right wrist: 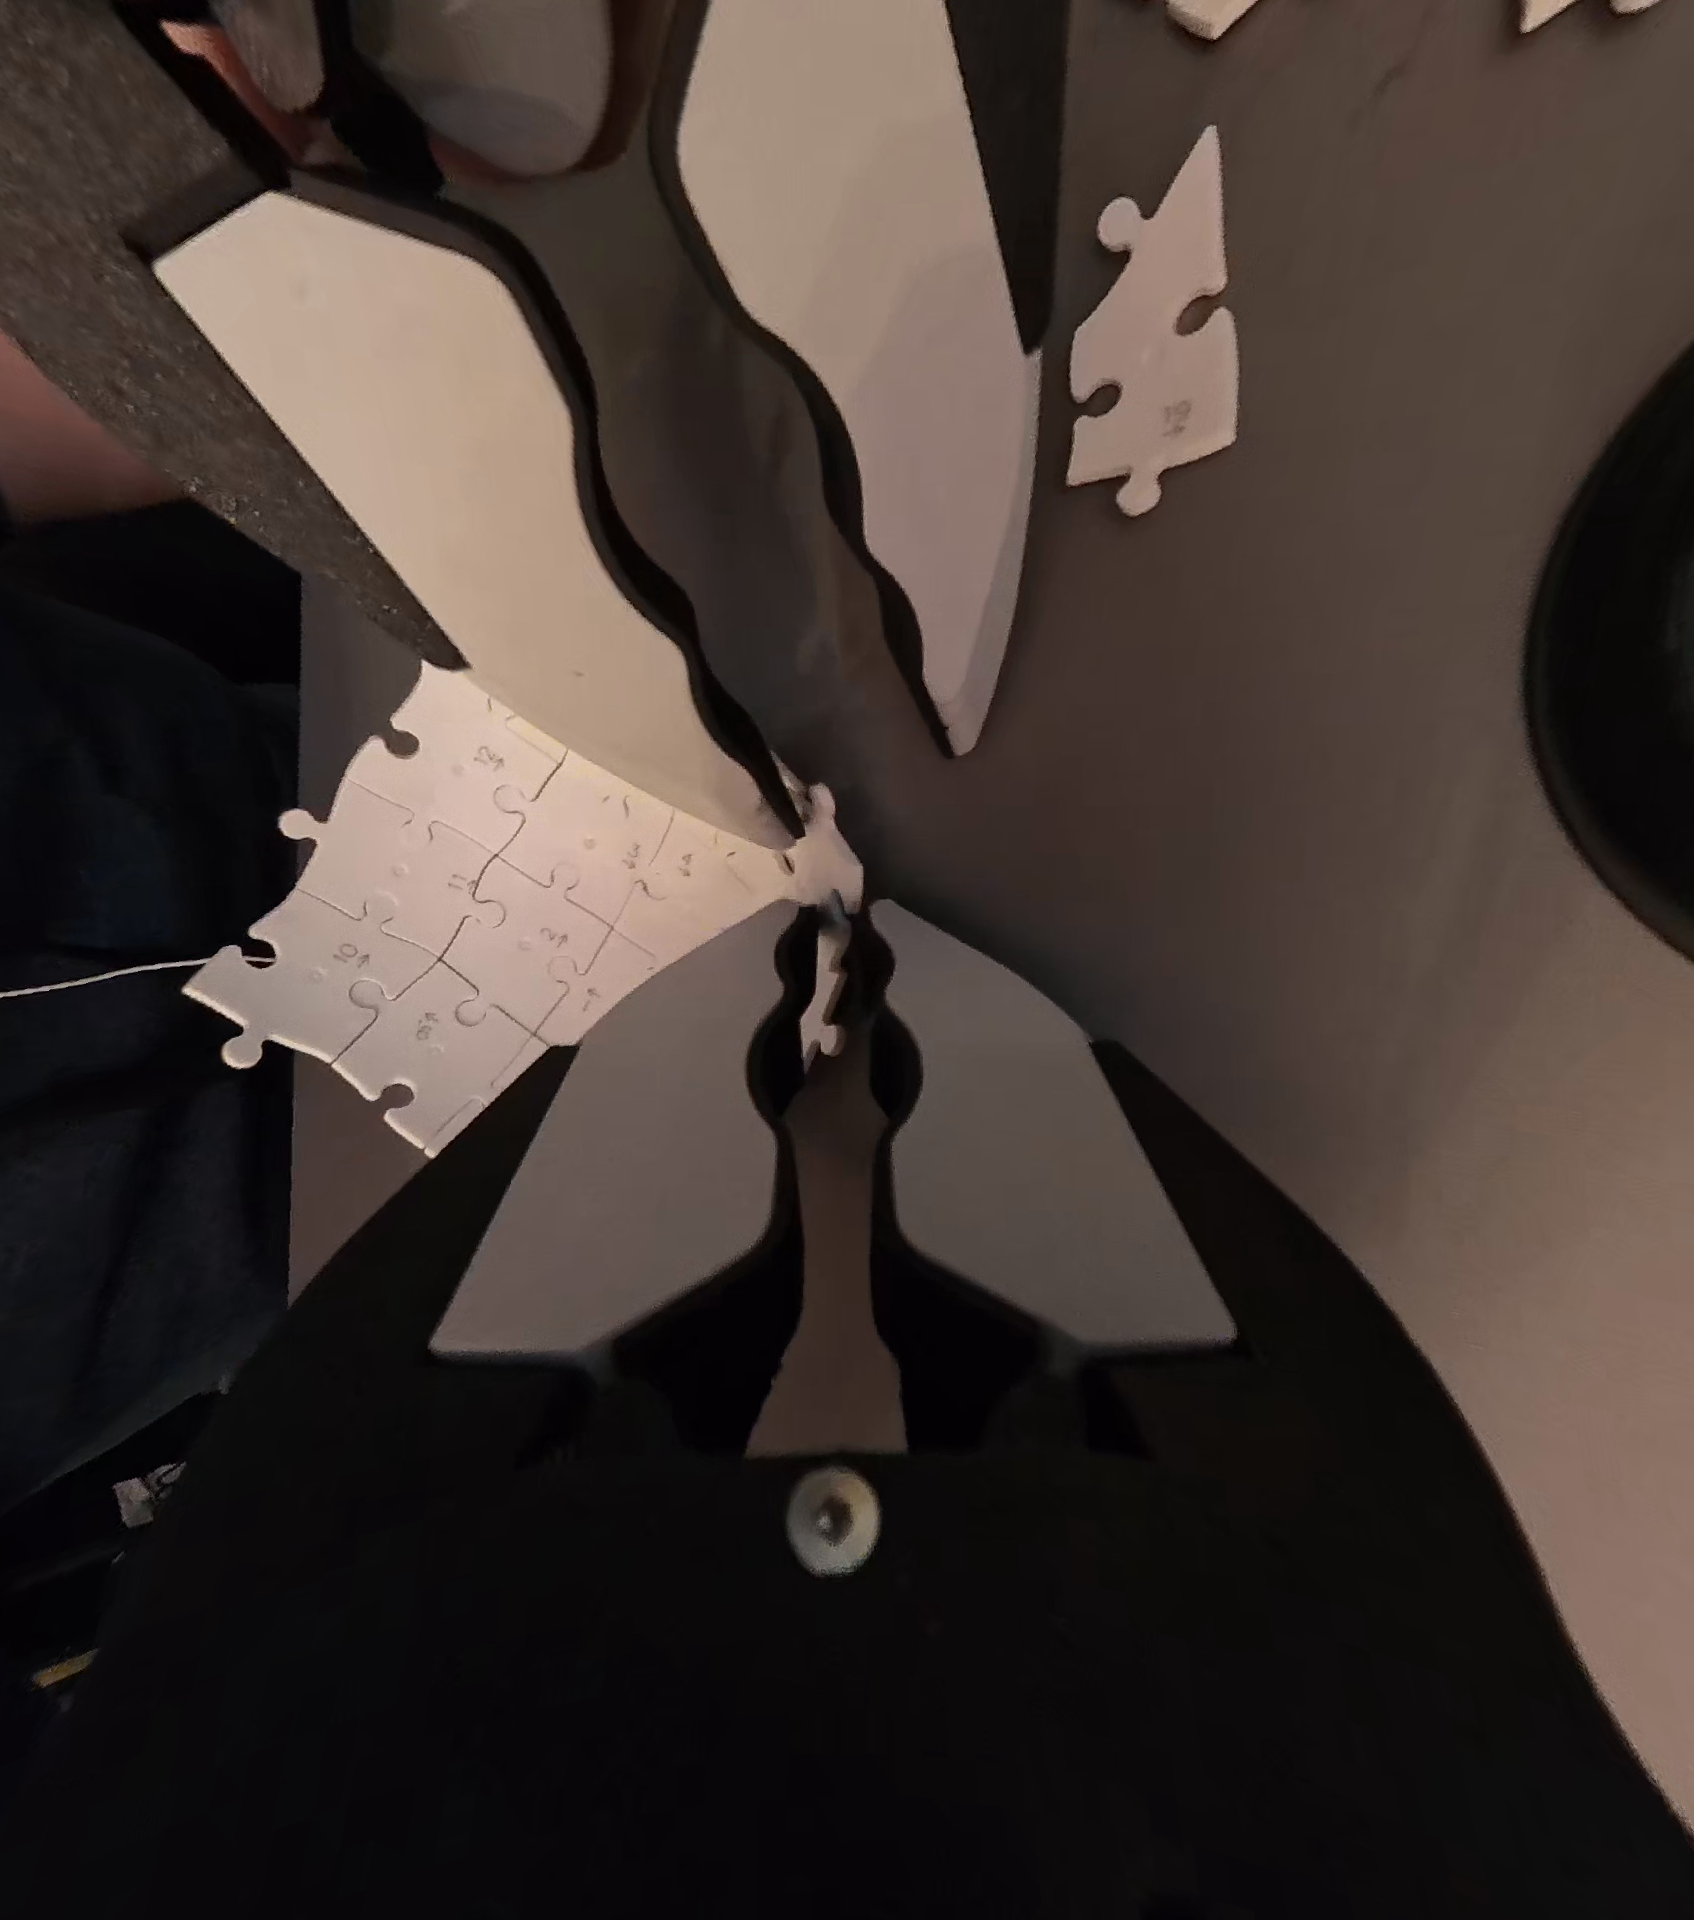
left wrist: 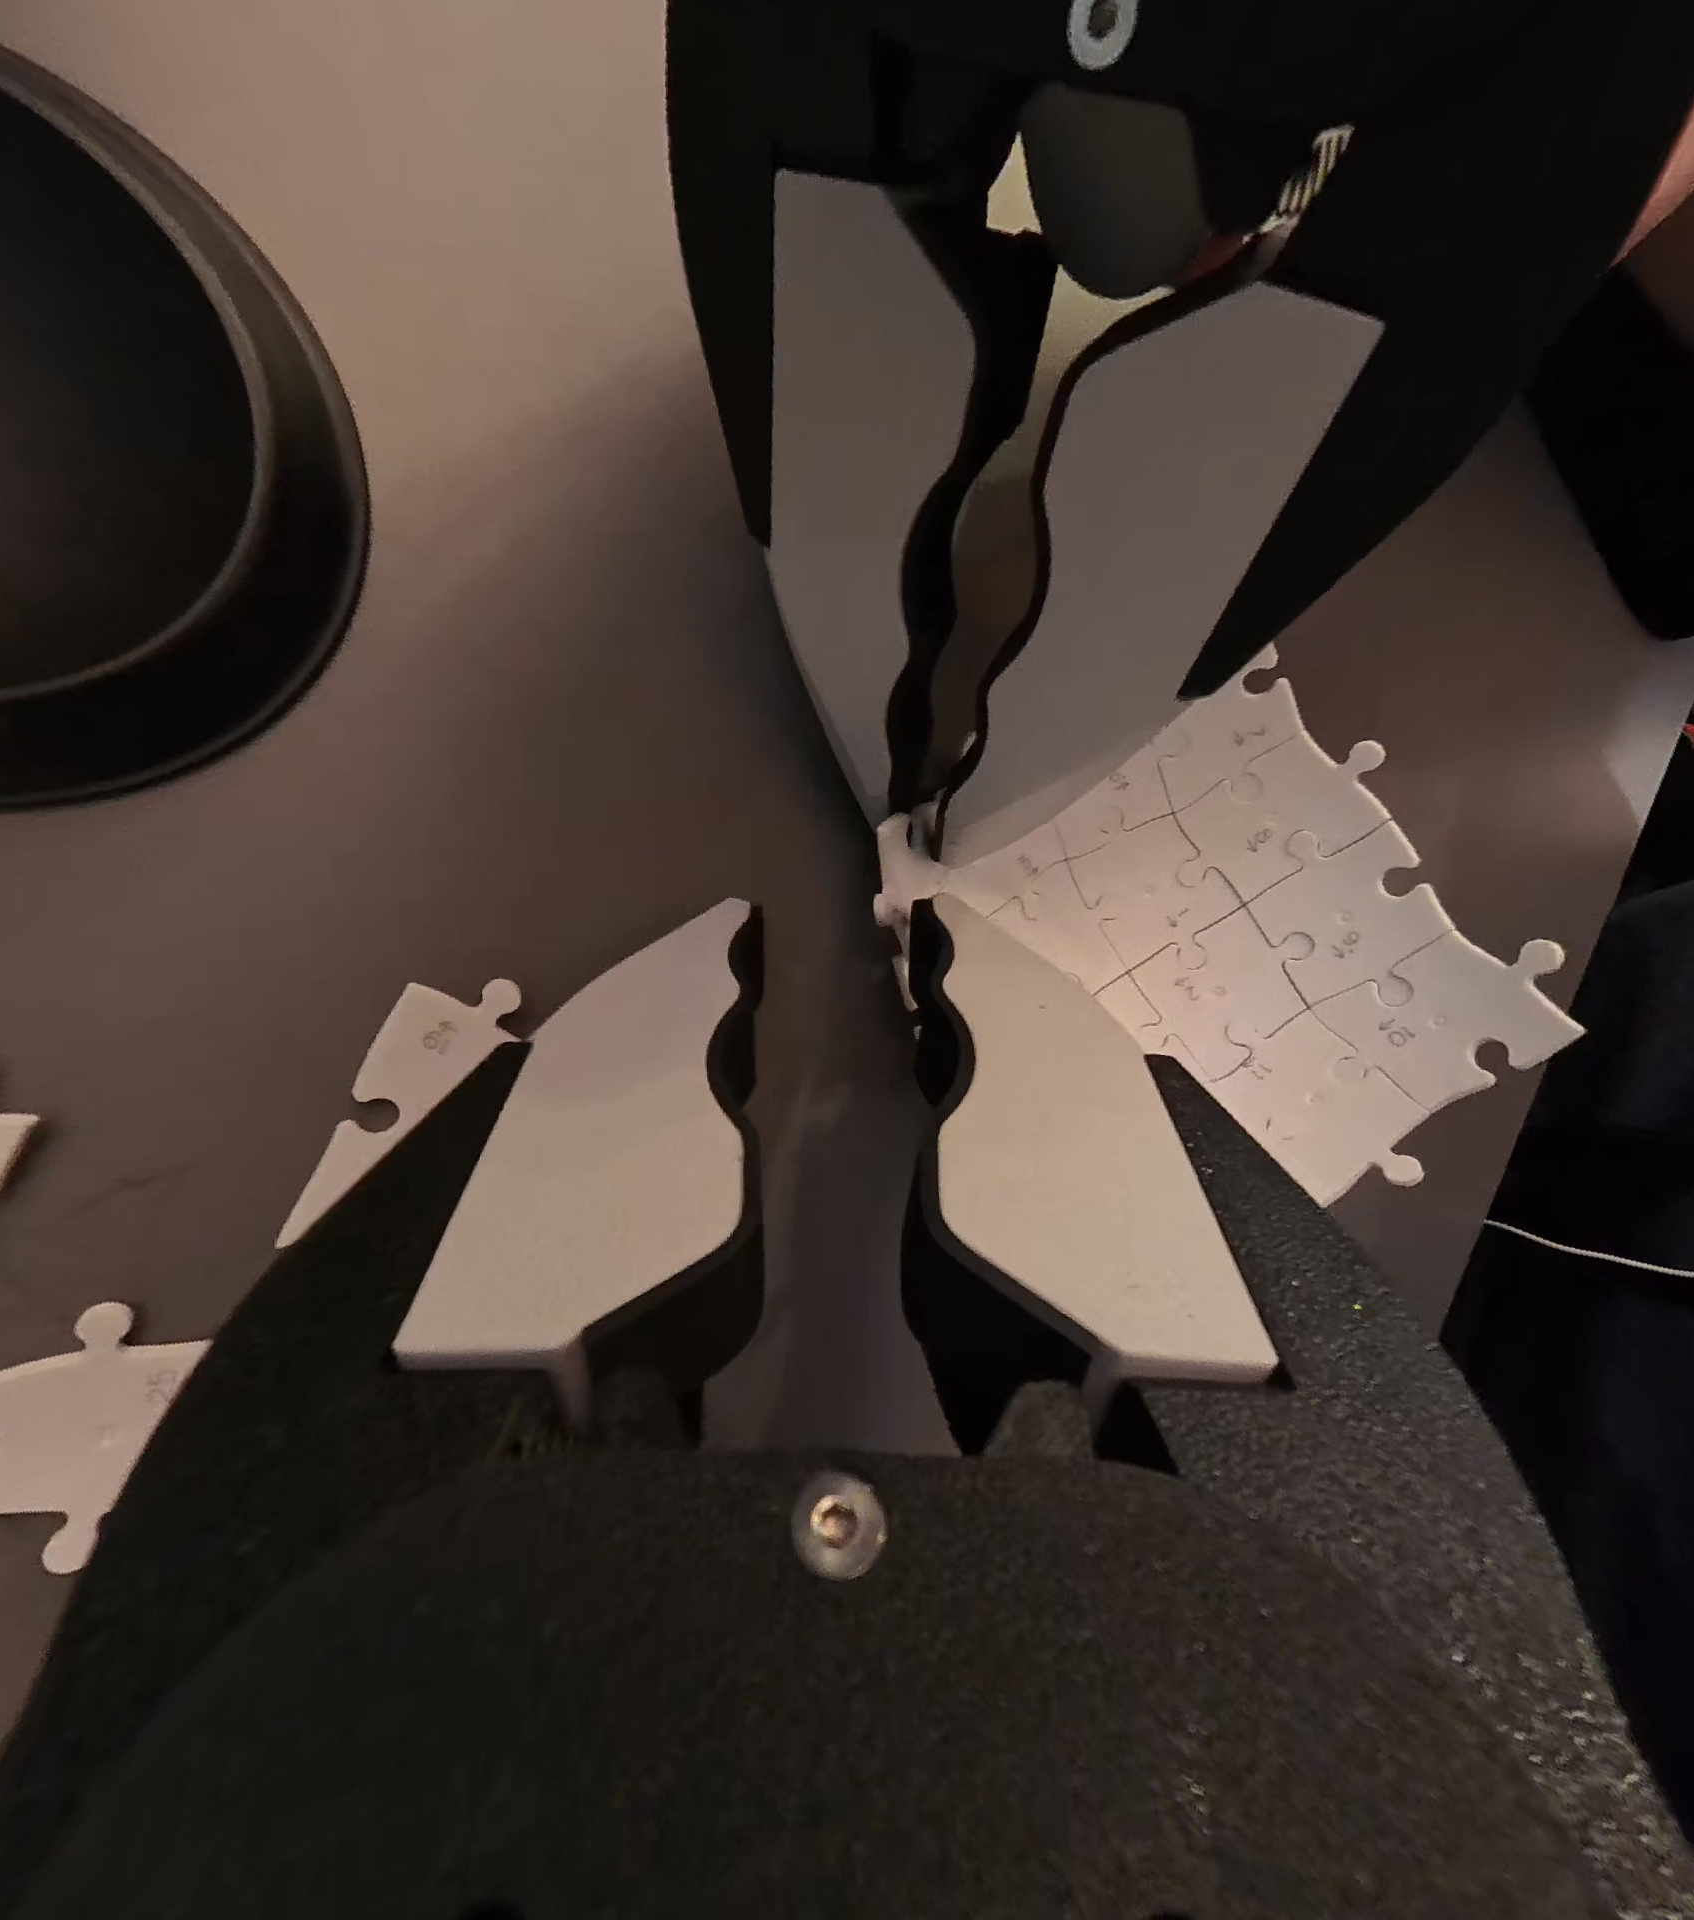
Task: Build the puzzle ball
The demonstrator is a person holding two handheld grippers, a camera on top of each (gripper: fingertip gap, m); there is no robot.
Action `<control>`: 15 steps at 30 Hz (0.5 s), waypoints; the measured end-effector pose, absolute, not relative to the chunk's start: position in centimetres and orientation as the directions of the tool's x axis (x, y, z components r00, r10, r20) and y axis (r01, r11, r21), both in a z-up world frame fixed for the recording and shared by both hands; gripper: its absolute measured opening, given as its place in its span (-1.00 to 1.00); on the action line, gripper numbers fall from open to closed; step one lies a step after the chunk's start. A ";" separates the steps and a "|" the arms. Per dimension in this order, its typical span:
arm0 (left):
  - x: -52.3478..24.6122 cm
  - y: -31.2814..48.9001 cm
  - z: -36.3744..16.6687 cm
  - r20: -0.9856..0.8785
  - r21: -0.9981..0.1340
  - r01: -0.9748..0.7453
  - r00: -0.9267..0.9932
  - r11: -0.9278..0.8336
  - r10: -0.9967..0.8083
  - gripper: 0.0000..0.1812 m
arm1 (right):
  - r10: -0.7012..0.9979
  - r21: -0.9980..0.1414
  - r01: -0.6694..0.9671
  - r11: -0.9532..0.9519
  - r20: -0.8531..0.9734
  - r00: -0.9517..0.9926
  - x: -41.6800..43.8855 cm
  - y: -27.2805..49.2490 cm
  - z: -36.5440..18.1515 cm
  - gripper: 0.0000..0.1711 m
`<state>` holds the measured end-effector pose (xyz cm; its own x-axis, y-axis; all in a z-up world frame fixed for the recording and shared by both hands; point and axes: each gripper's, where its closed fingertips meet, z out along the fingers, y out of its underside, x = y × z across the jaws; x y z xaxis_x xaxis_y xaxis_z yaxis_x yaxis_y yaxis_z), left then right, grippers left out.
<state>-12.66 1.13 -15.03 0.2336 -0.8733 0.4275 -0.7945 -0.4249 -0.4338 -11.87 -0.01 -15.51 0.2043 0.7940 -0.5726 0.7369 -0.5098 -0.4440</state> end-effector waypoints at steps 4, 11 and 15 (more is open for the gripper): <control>-13.0 0.4 -15.0 0.487 -0.397 -0.795 0.240 -0.458 -0.840 -0.75 | 0.802 -0.439 0.744 -0.503 -0.558 0.213 -11.7 0.0 -15.5 -0.89; -13.6 -1.1 -14.9 0.688 -0.266 -0.779 0.259 -0.568 -0.678 -0.84 | 0.815 -0.456 0.749 -0.481 -0.546 0.191 -11.4 -0.2 -15.5 -0.87; -13.4 -1.4 -15.2 0.680 -0.267 -0.796 0.244 -0.543 -0.691 -0.93 | 0.822 -0.470 0.751 -0.465 -0.544 0.168 -11.4 -0.4 -15.4 -0.82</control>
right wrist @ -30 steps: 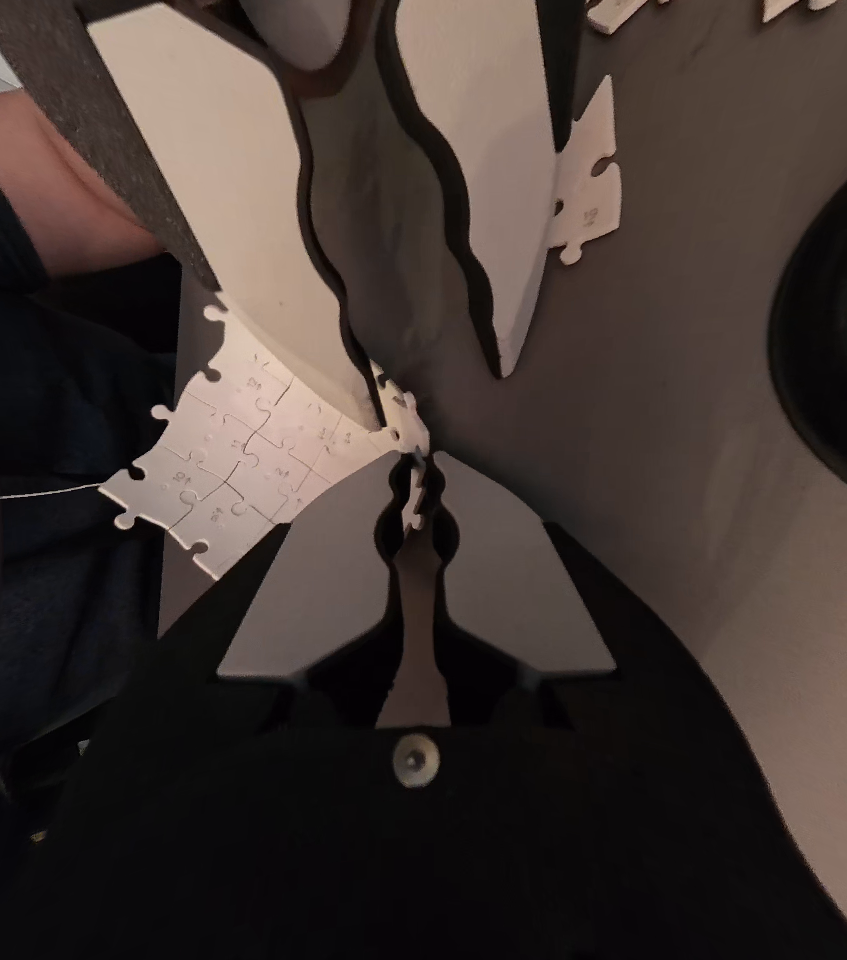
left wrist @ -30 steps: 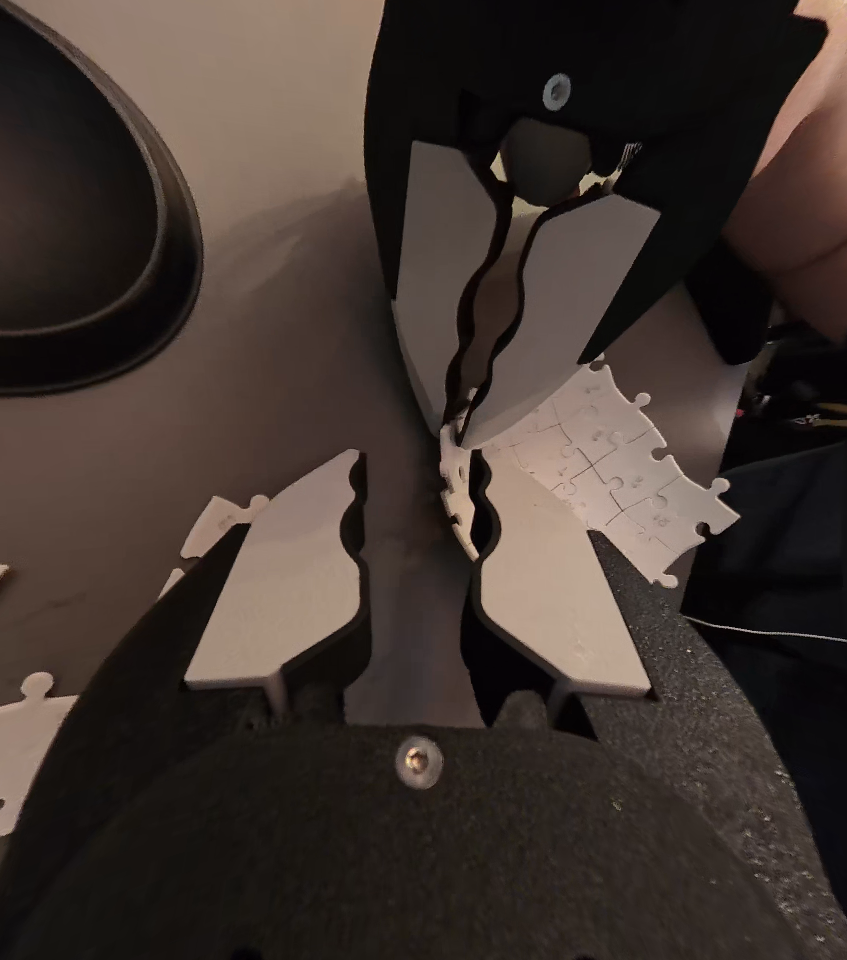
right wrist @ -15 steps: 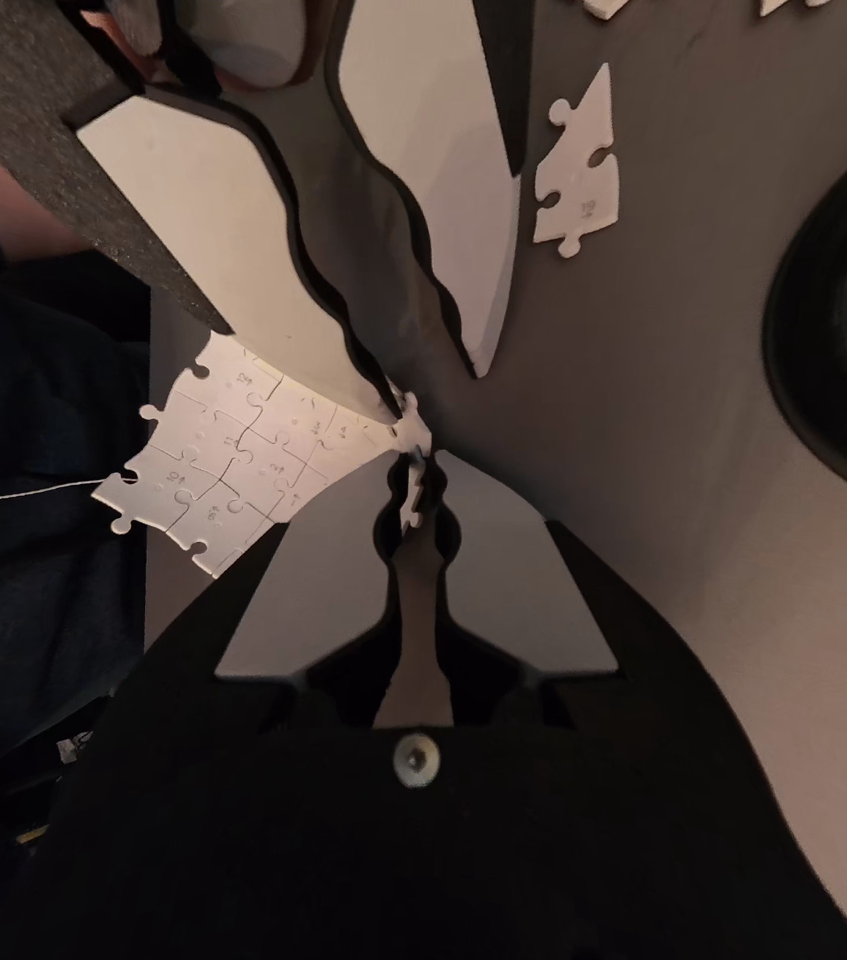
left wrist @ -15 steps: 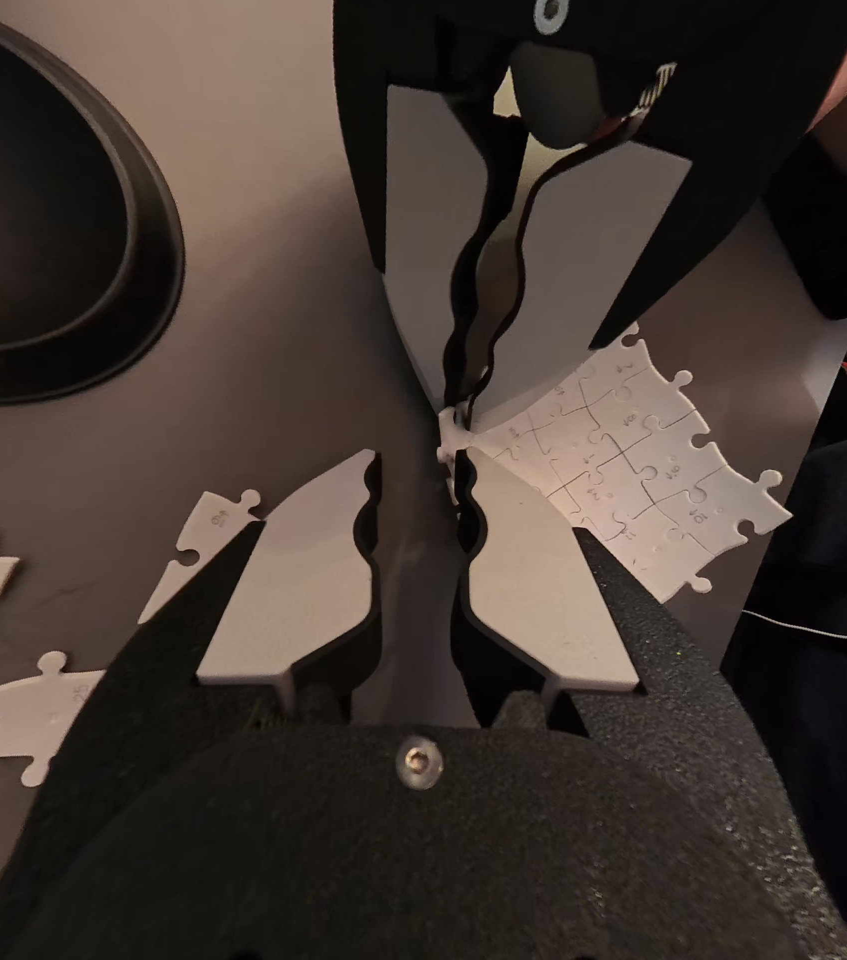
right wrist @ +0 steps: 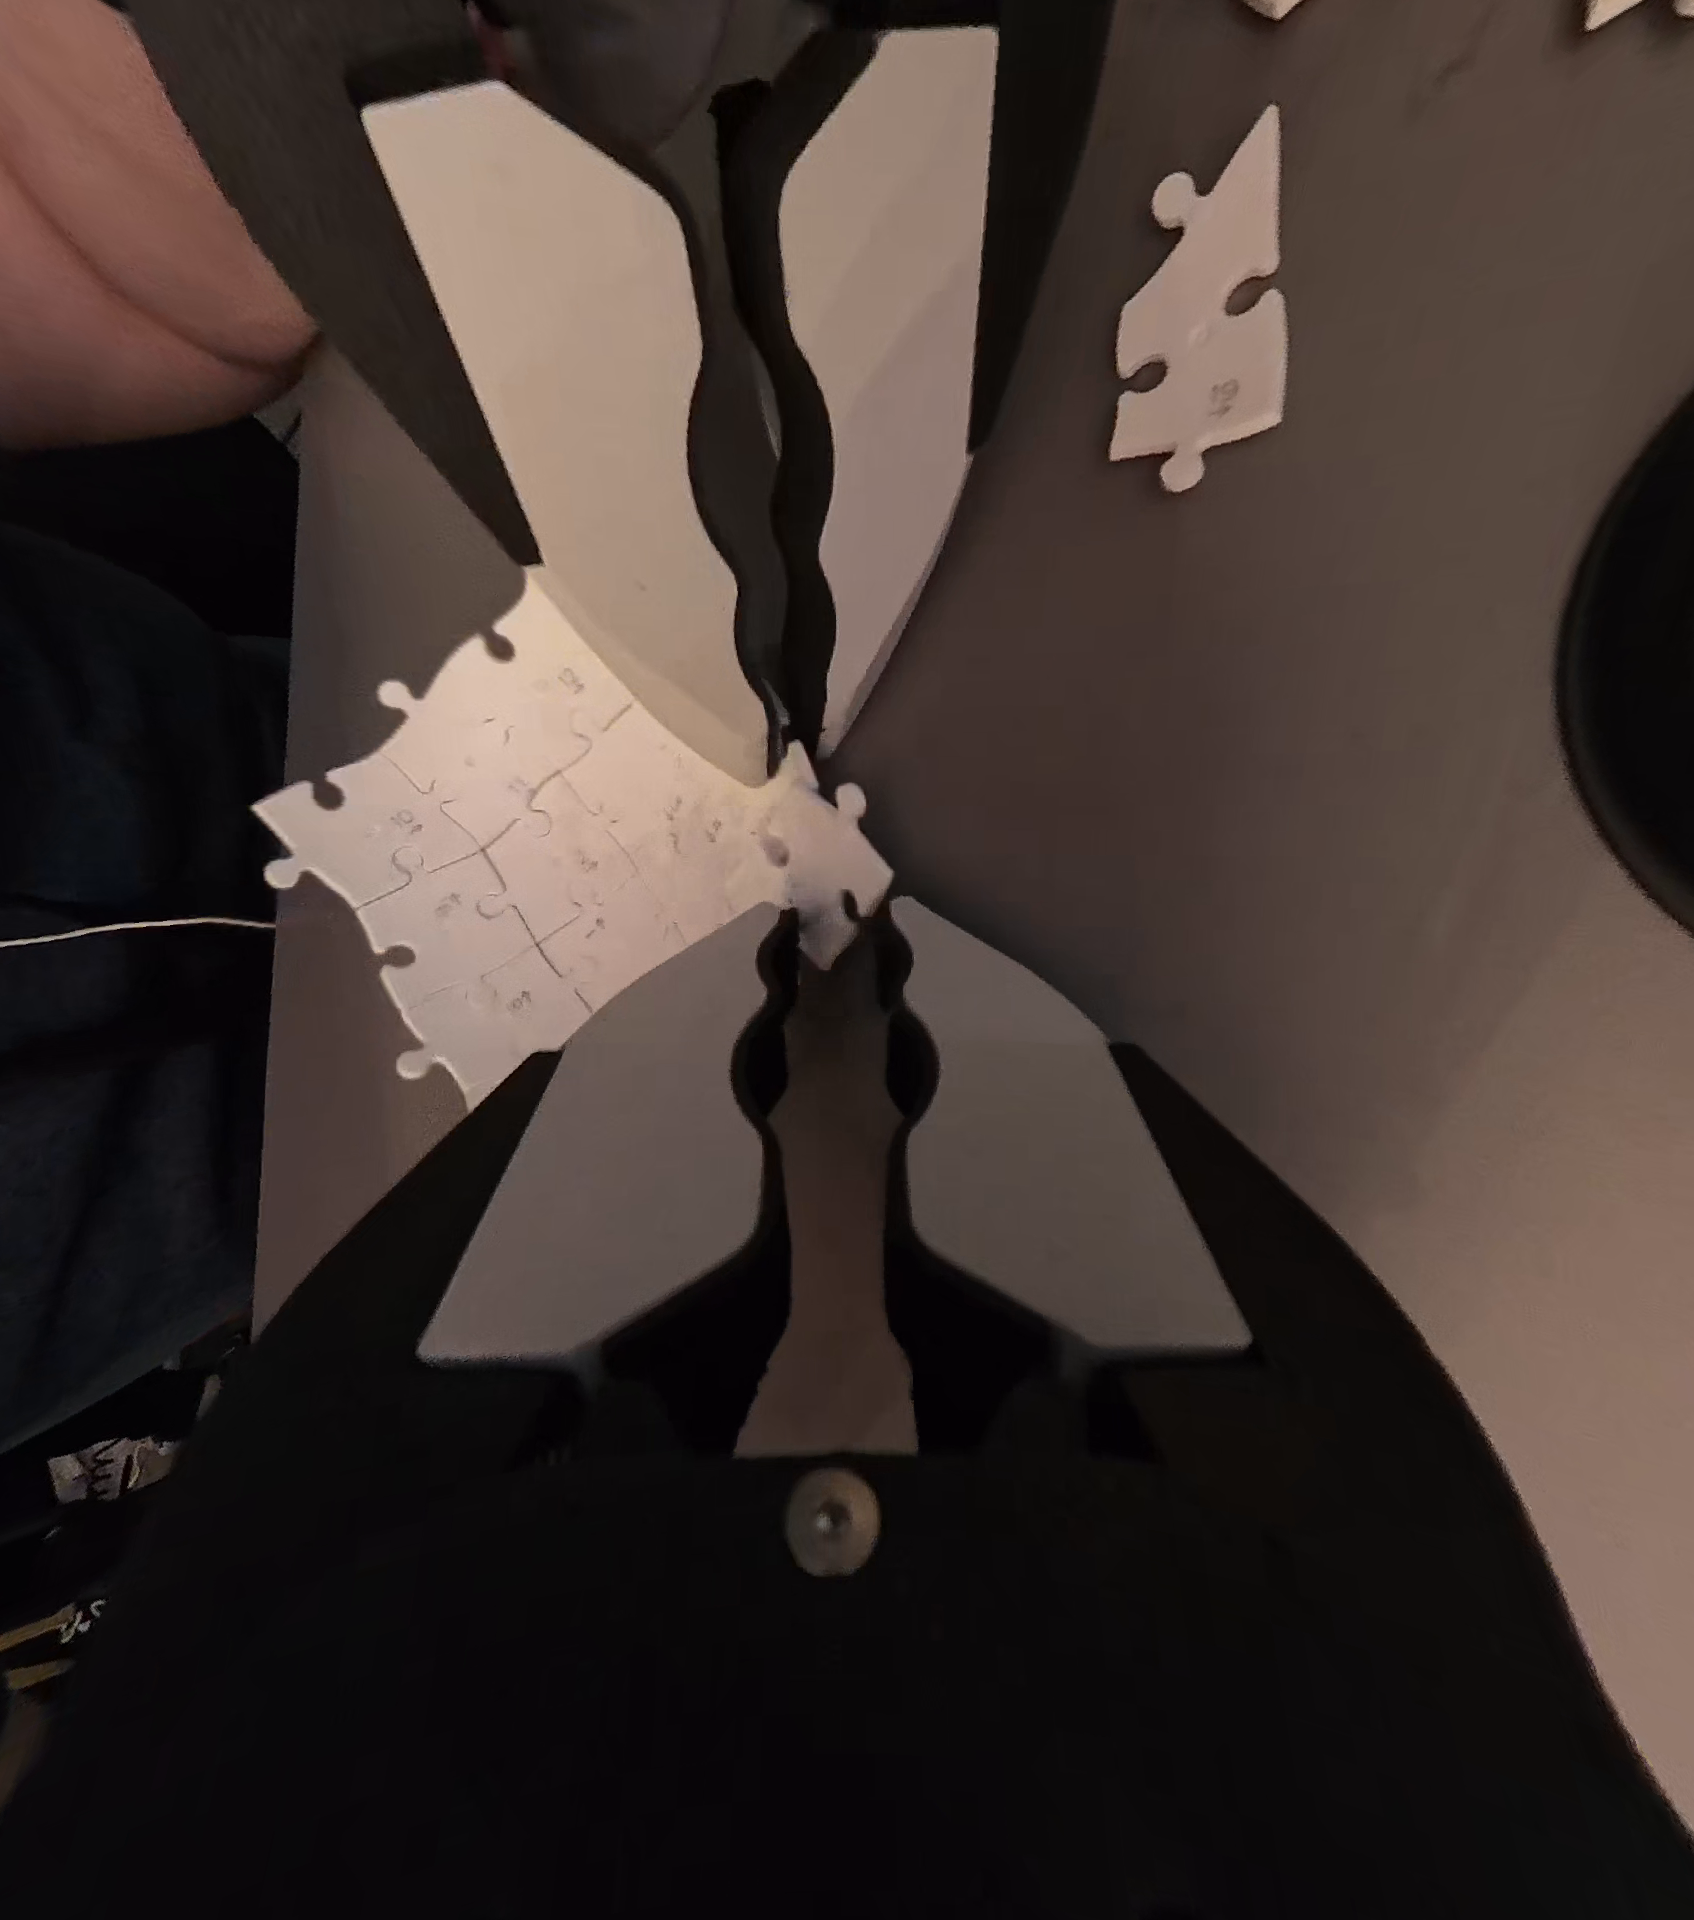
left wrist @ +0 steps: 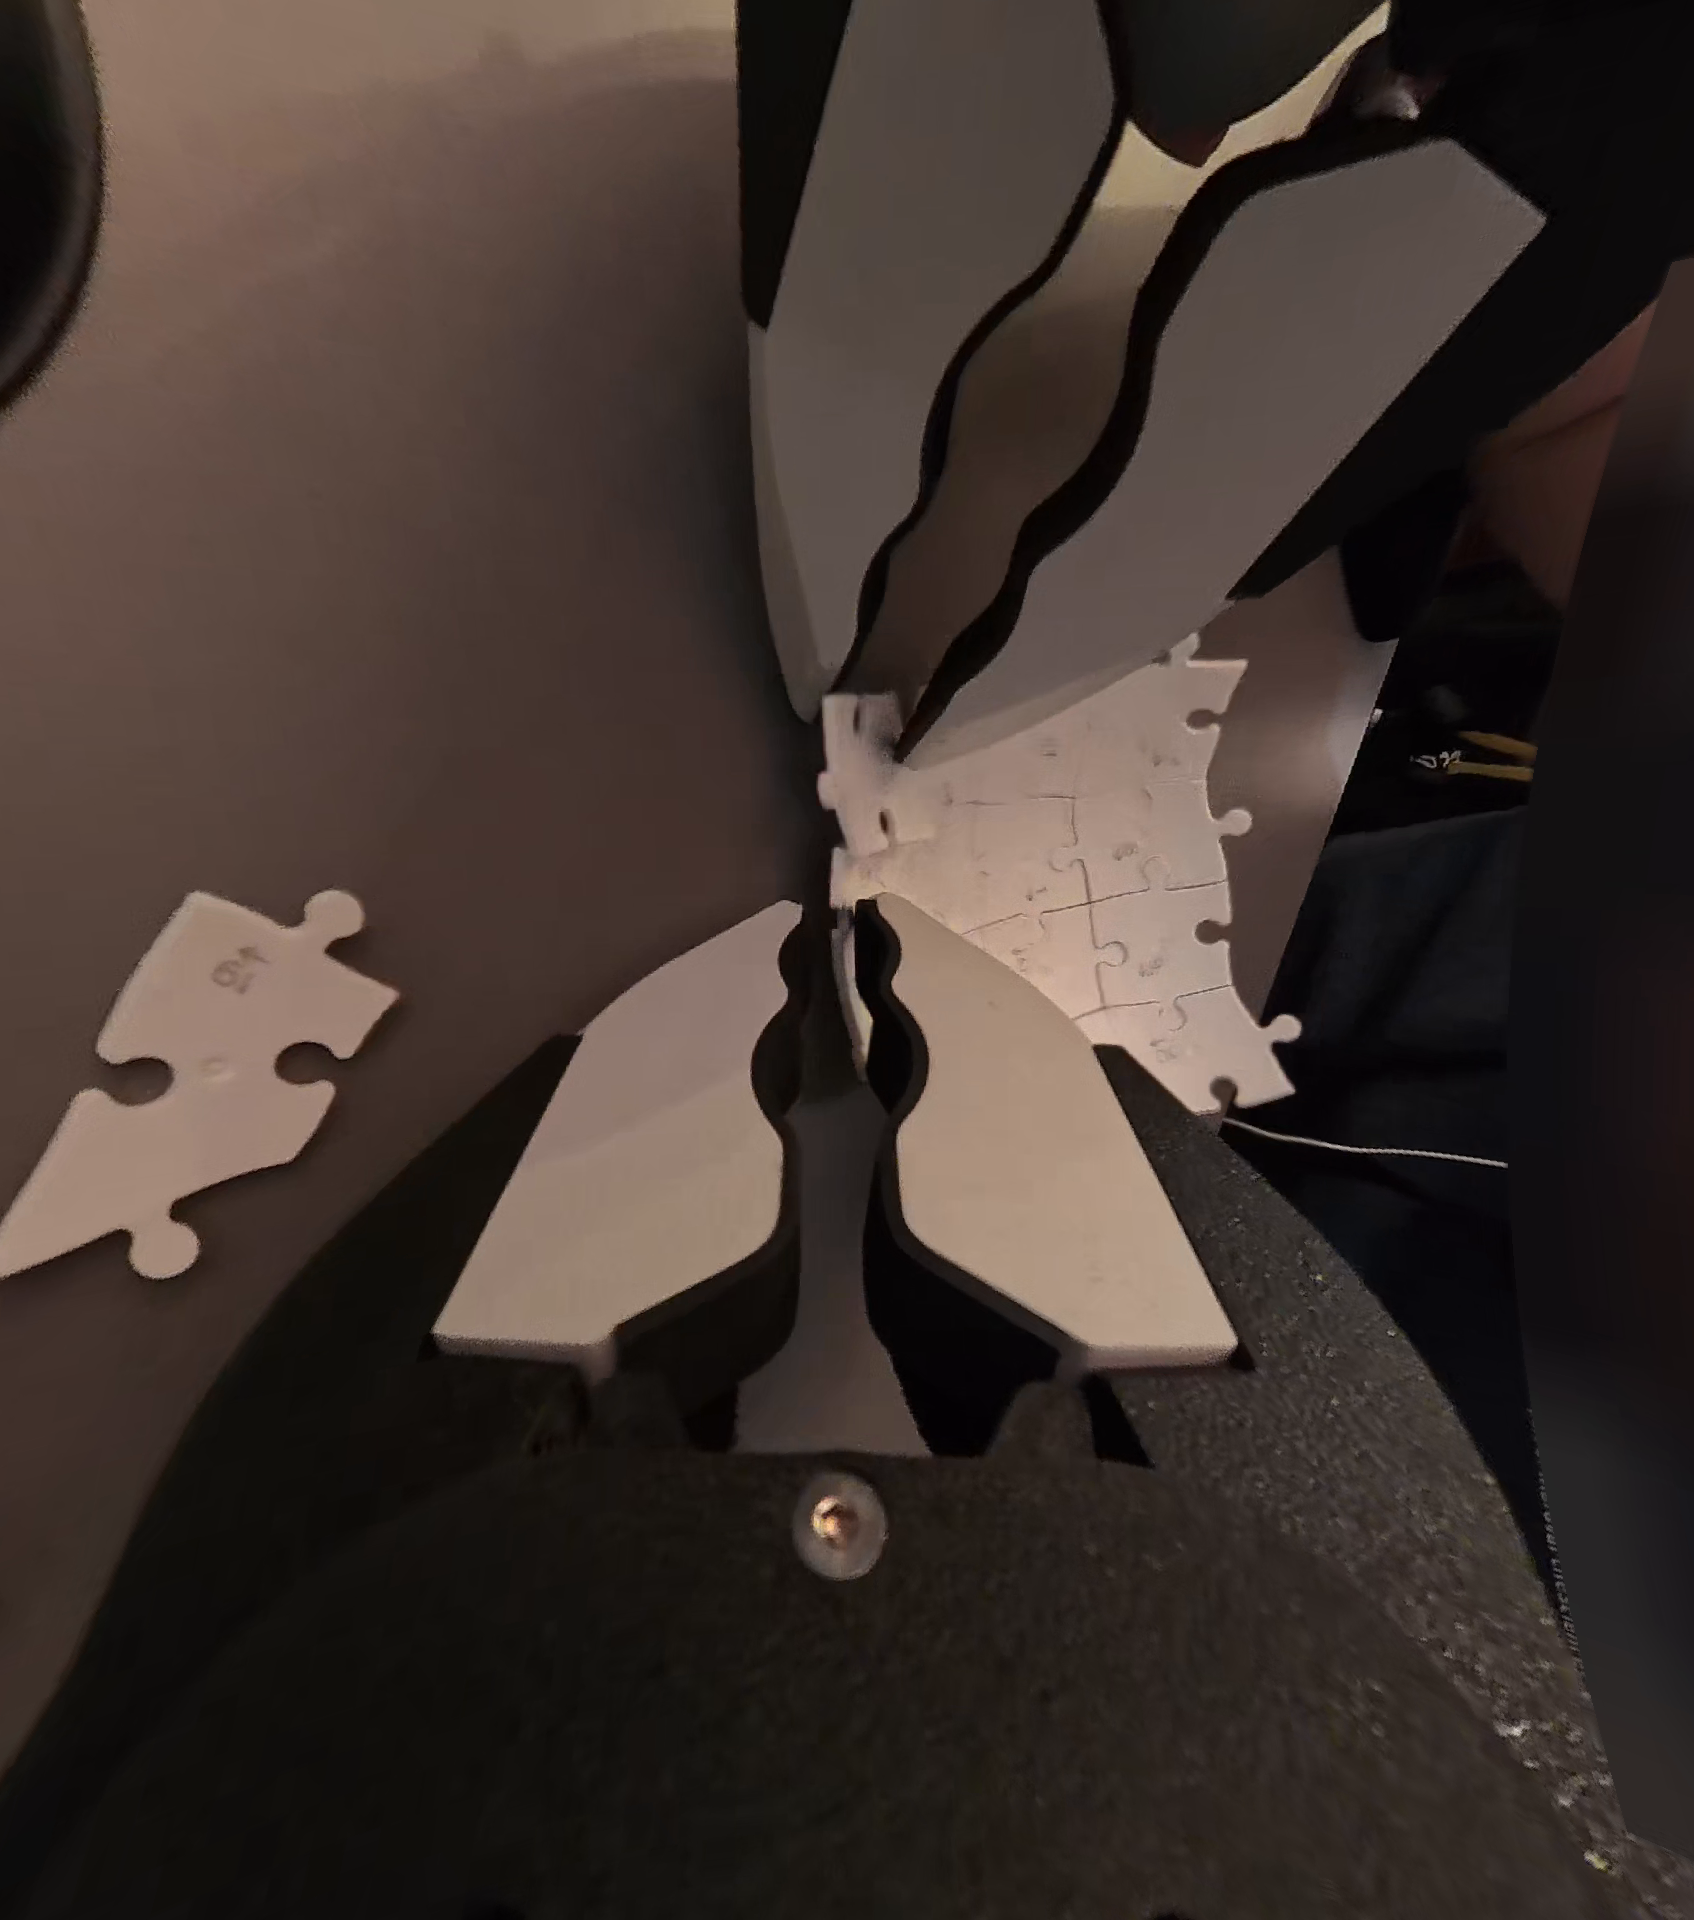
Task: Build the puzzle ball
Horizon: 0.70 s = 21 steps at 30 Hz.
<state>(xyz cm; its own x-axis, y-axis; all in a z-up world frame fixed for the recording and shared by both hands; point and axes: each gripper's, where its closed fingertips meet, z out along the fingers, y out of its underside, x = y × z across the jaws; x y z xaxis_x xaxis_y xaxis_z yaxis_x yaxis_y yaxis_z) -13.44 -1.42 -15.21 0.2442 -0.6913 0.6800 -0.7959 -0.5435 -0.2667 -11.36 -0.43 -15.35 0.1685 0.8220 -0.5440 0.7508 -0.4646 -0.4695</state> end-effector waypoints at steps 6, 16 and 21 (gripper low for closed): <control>-13.2 -1.8 -15.2 0.694 -0.260 -0.801 0.233 -0.540 -0.681 -0.94 | 0.830 -0.469 0.757 -0.454 -0.532 0.168 -11.3 -0.5 -15.4 -0.82; -13.2 -2.1 -15.2 0.756 -0.210 -0.788 0.245 -0.579 -0.607 -0.96 | 0.770 -0.421 0.756 -0.501 -0.616 0.167 -11.3 -1.3 -15.4 -0.90; -13.4 -1.0 -14.9 0.730 -0.243 -0.763 0.263 -0.599 -0.631 -0.90 | 0.775 -0.387 0.762 -0.519 -0.589 0.228 -10.8 -0.9 -15.5 -0.90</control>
<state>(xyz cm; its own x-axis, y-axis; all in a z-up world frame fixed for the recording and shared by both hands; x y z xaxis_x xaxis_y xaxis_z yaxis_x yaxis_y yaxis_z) -13.38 -1.01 -14.89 0.2626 -0.6306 0.7304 -0.7630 -0.5990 -0.2429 -10.80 -0.91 -15.50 0.2285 0.7750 -0.5892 0.7624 -0.5188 -0.3868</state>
